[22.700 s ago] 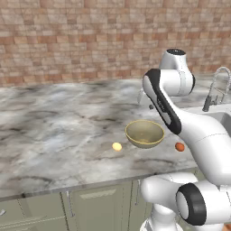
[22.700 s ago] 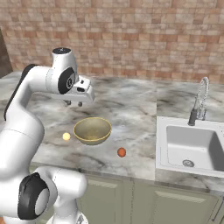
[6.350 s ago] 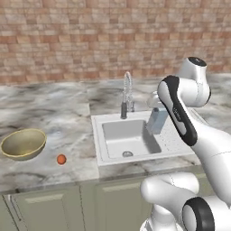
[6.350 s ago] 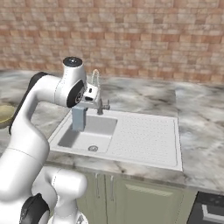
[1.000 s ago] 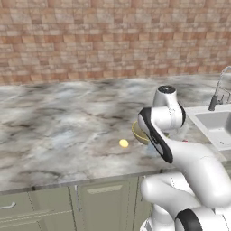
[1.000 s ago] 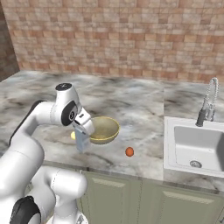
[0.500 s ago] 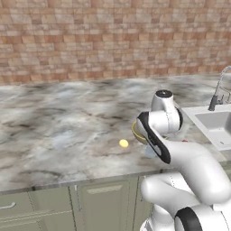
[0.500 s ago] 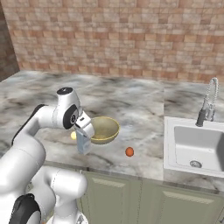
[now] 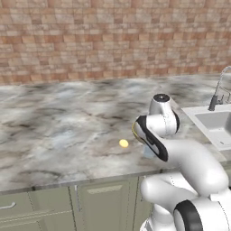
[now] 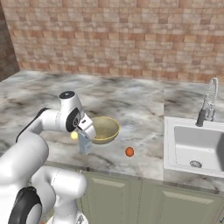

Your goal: Gather the eggs and milk located in the vicinity of the sink area and place them right next to the bowl.

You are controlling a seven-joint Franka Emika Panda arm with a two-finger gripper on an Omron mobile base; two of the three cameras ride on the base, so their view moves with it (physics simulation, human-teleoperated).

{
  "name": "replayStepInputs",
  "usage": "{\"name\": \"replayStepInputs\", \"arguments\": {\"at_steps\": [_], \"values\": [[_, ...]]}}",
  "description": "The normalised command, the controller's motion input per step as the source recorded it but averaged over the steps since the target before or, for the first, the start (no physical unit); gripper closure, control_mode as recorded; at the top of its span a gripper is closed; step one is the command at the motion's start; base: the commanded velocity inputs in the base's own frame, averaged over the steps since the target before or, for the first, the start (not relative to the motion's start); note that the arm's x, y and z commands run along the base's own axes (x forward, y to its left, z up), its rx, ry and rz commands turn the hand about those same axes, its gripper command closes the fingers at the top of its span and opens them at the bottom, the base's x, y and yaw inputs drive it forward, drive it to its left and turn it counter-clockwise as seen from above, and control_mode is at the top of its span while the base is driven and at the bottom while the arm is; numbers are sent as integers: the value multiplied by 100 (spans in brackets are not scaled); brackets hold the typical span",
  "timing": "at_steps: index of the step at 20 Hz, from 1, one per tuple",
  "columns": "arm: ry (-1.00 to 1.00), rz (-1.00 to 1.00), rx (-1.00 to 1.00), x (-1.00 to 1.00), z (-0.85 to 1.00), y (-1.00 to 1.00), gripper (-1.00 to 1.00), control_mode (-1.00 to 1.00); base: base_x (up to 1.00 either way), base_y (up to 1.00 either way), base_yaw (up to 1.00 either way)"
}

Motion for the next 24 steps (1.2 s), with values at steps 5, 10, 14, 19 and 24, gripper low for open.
{"name": "replayStepInputs", "arguments": {"at_steps": [5,10,14,19,24], "values": [[-3,0,0,17,-15,0,100,-100,0,0,0],[0,0,-1,10,-15,0,100,-100,0,0,0],[0,0,-3,0,-14,8,100,-100,0,0,0],[0,0,-6,0,-11,23,-100,-100,0,0,0],[0,0,-2,0,-2,10,-100,-100,0,0,0]]}}
